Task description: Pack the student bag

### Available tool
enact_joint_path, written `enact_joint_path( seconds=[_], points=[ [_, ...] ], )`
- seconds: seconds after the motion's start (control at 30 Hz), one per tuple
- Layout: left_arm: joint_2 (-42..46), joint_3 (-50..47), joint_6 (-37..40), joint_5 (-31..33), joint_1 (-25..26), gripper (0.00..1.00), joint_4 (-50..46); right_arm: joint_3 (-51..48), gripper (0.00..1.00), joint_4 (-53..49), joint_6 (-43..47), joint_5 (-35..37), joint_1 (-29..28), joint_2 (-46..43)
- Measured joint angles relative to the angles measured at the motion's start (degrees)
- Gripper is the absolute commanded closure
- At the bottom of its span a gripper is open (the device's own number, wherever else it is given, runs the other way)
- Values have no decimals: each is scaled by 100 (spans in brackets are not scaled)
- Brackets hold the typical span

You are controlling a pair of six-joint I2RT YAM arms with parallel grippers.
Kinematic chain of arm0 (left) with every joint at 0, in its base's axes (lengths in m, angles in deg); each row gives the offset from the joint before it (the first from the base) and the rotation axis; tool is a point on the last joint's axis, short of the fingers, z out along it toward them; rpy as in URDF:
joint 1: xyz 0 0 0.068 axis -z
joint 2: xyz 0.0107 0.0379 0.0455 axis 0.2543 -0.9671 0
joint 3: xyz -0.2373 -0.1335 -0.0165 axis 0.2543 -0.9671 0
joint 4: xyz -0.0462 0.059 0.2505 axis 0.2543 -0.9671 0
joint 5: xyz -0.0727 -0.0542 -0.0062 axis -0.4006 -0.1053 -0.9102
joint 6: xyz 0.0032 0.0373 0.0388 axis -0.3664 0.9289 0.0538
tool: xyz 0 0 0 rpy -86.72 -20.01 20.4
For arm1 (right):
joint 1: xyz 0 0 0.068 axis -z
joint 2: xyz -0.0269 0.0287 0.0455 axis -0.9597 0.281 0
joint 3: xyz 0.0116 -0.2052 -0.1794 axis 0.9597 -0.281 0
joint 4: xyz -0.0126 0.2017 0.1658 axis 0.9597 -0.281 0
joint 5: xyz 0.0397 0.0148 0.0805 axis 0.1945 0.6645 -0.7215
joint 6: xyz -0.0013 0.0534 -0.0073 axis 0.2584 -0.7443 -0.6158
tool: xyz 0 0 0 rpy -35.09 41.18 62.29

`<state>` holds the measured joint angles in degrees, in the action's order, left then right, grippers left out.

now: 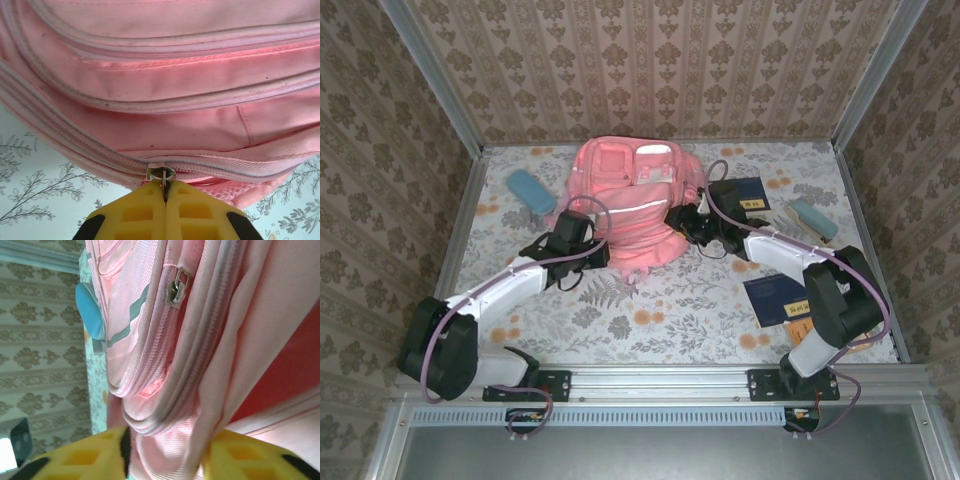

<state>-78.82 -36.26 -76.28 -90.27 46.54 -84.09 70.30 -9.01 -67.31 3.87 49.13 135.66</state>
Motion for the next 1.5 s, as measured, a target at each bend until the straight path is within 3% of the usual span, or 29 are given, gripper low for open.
enact_joint_path(
  seconds=[0.2, 0.37, 0.5, 0.7, 1.0, 1.27, 1.5],
  points=[
    [-15, 111, 210, -142, 166, 100, 81, -7, 57, 107, -459, 149, -243, 0],
    [-37, 166, 299, -162, 188, 100, 70, -15, 88, 116, -688, 317, -313, 39],
    [-33, 275, 382, 116, 190, 100, -146, -20, 100, -48, -693, 437, -313, 48],
    [190, 299, 496, 564, -59, 100, -575, -103, 100, -466, -321, 560, -149, -208],
    [352, 295, 684, 647, -570, 100, -522, -208, 100, -809, 345, 262, 348, -531],
    [-564, 420, 798, 595, -1209, 100, -33, -55, 100, -966, 868, -229, 601, -483],
    [-1010, 654, 835, 603, -1412, 100, 175, 184, 100, -999, 984, -575, 638, -203]
  ],
)
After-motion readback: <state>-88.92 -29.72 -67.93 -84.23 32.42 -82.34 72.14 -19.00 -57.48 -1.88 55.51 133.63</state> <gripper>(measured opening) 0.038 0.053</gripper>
